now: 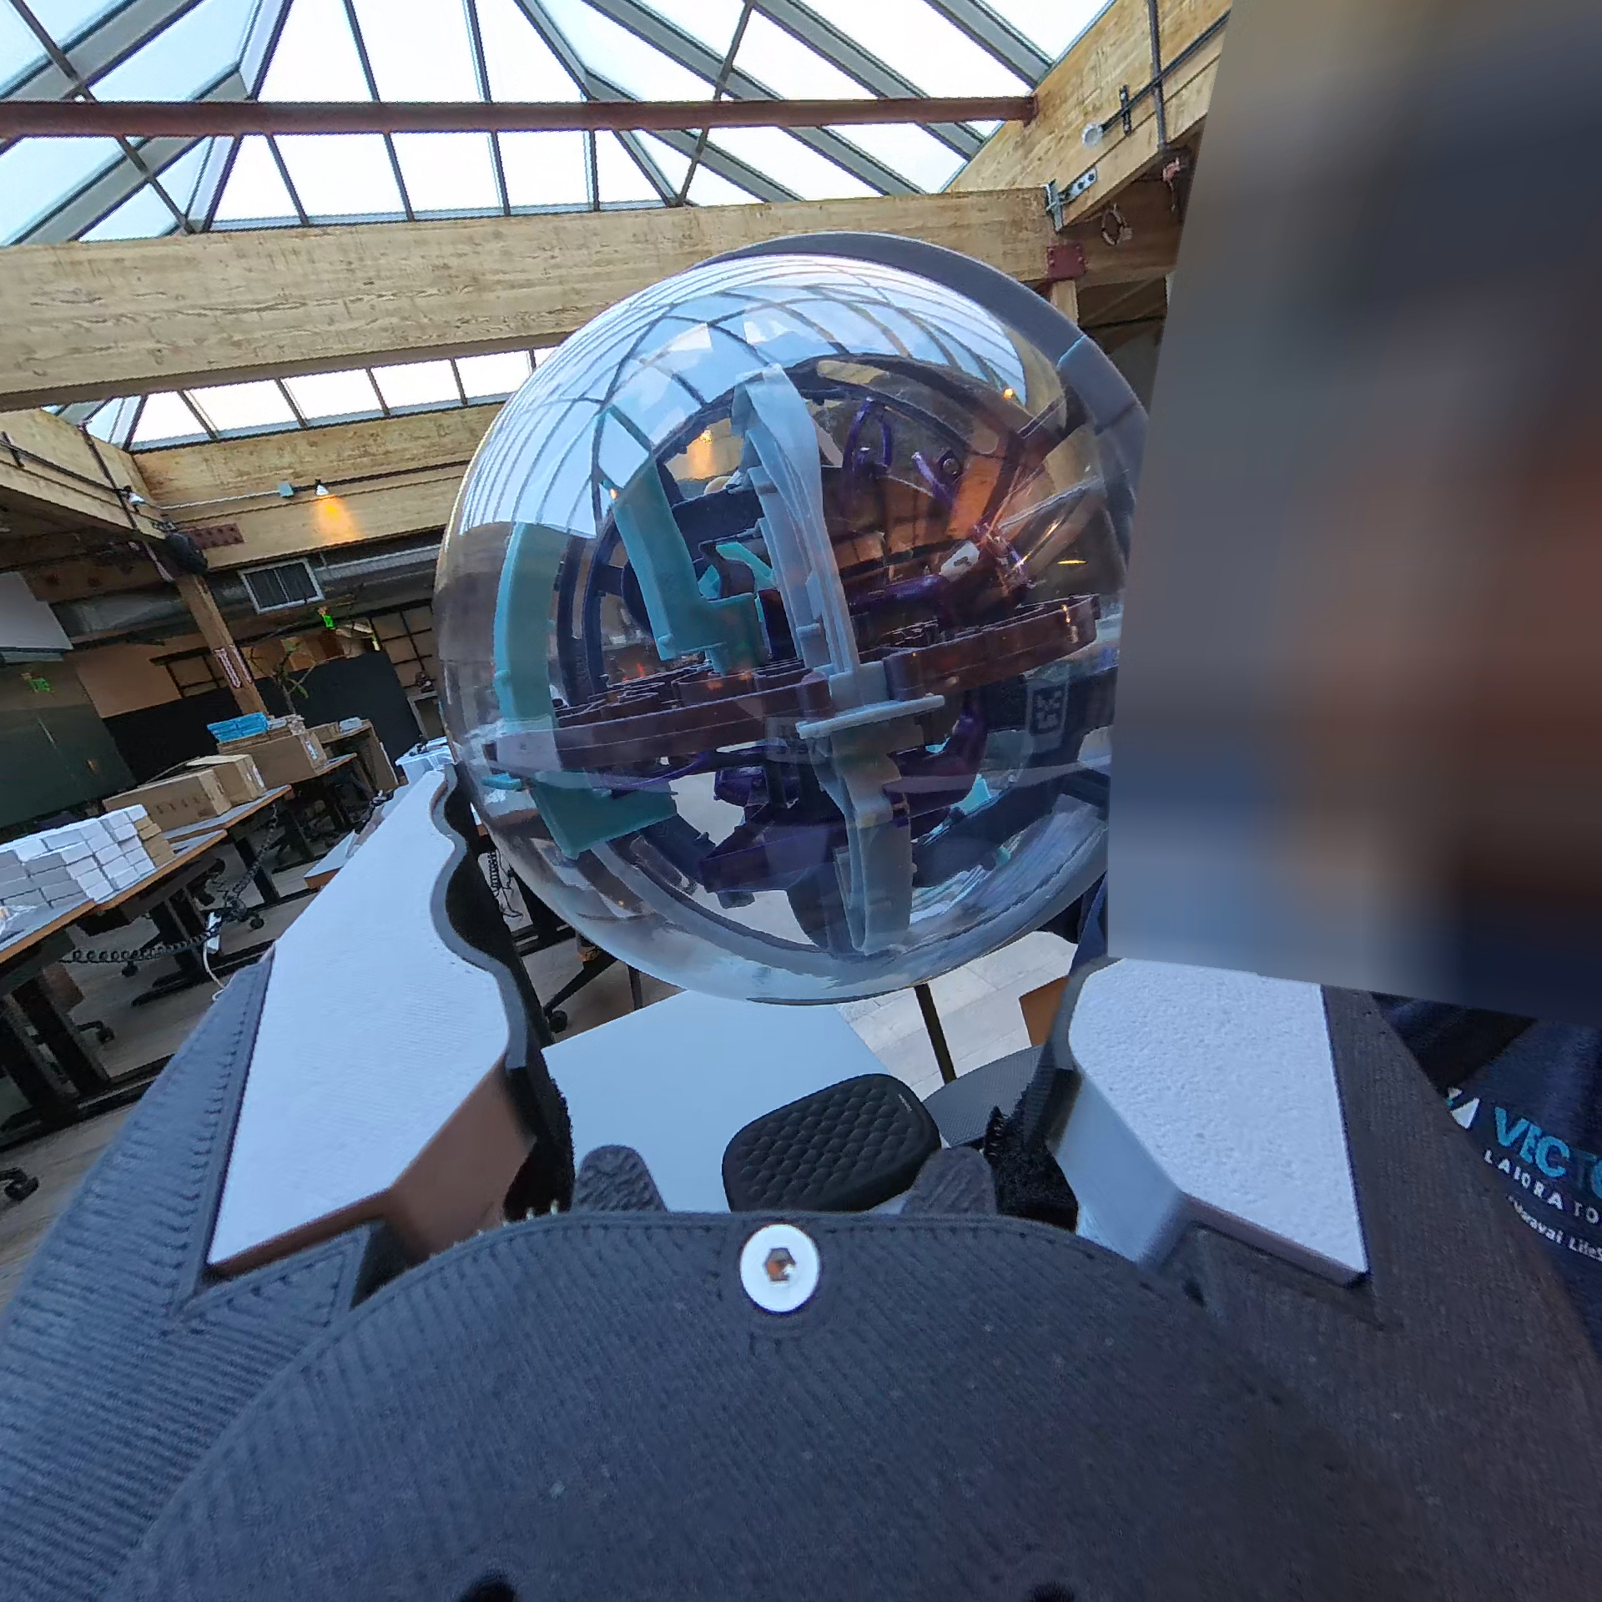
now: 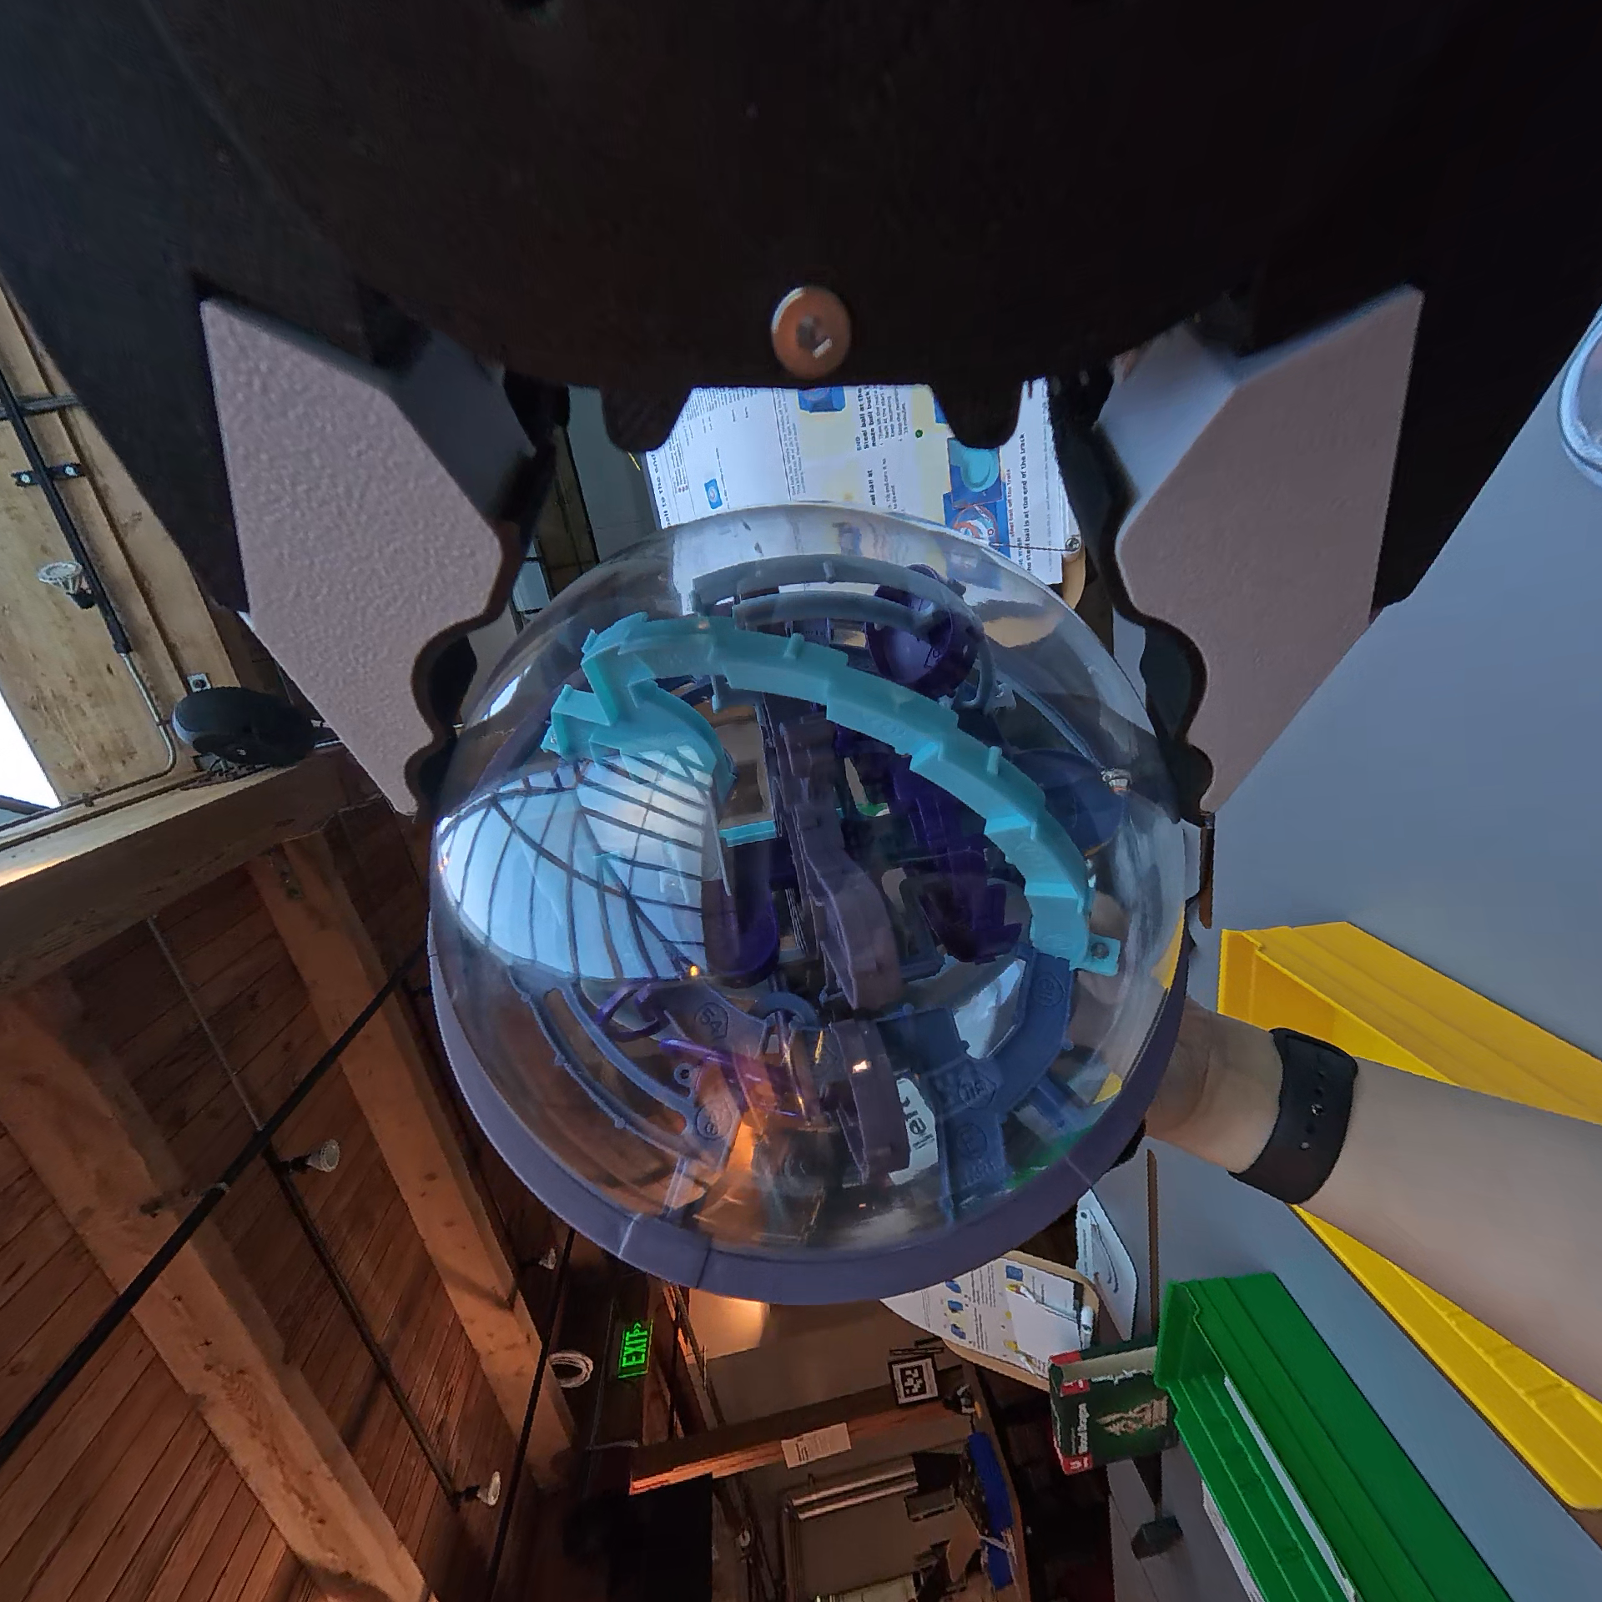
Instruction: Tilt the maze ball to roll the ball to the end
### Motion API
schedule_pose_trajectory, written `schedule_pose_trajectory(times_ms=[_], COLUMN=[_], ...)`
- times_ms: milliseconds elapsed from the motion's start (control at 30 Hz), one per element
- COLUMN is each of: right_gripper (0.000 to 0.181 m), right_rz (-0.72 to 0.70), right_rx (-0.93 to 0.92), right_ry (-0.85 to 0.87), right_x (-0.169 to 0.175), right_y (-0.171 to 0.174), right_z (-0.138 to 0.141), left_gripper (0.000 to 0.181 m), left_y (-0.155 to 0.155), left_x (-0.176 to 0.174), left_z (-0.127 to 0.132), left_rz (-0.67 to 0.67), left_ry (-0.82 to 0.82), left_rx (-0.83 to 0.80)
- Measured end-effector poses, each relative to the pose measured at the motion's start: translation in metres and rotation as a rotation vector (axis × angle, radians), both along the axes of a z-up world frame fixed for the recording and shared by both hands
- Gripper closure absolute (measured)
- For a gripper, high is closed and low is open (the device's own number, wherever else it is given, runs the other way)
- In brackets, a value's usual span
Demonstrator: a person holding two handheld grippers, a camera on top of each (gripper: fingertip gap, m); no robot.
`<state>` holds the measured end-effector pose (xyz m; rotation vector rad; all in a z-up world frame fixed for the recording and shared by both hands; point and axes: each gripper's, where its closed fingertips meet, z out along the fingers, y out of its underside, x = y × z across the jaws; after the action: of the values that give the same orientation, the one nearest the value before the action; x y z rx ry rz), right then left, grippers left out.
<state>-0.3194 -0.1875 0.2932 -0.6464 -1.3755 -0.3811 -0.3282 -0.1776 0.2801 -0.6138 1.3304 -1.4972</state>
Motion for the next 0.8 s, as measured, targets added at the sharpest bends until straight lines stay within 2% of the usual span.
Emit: schedule_pose_trajectory(times_ms=[800], right_gripper=[0.024], right_rz=[-0.029], right_rx=[-0.025], right_ry=[-0.034], right_x=[-0.0013], right_y=[0.0062], right_z=[-0.0082], left_gripper=[0.038], left_y=[0.0069], left_x=[-0.0001], left_z=[-0.009], left_rz=[-0.05], left_ry=[-0.04], left_rx=[-0.031])
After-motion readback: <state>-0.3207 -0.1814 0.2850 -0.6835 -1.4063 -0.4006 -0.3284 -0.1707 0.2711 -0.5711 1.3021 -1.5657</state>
